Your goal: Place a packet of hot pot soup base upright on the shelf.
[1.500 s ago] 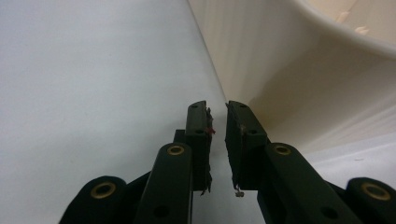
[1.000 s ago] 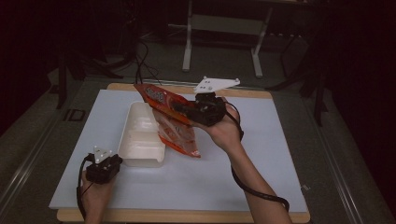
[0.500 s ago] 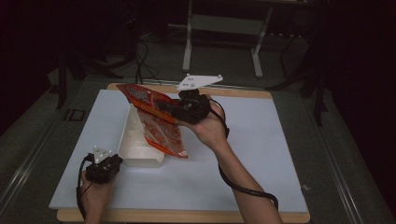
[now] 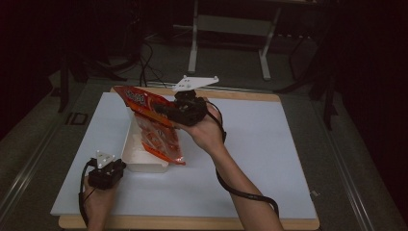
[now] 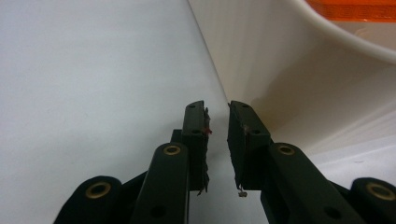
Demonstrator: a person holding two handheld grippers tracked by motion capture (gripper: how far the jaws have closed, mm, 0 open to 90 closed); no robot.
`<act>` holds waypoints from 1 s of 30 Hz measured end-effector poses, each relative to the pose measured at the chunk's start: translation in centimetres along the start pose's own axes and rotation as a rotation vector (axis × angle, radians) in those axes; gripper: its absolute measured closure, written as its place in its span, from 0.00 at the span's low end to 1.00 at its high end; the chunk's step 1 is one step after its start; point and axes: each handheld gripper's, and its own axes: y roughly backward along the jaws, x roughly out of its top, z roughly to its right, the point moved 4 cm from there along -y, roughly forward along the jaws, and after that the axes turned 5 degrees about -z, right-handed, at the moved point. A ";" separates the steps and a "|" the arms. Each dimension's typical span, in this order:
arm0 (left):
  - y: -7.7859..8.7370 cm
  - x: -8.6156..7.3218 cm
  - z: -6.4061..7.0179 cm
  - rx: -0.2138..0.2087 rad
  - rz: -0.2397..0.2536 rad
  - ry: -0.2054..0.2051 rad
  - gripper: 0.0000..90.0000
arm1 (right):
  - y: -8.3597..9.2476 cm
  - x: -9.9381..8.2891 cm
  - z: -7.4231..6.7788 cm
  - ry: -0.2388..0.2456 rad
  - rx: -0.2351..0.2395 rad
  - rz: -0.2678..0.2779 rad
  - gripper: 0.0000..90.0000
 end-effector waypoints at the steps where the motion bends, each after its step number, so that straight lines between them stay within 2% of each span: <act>1: 0.0 0.0 0.0 0.000 0.000 0.000 0.86 | -0.1 0.0 0.0 -0.004 0.001 0.002 1.00; 22: 0.0 0.0 0.0 0.003 0.003 0.002 0.86 | -2.2 0.0 0.3 -0.070 0.007 0.030 1.00; 30: 0.0 0.0 0.0 0.004 0.003 0.003 0.86 | -3.2 -0.3 0.2 -0.116 0.017 0.058 1.00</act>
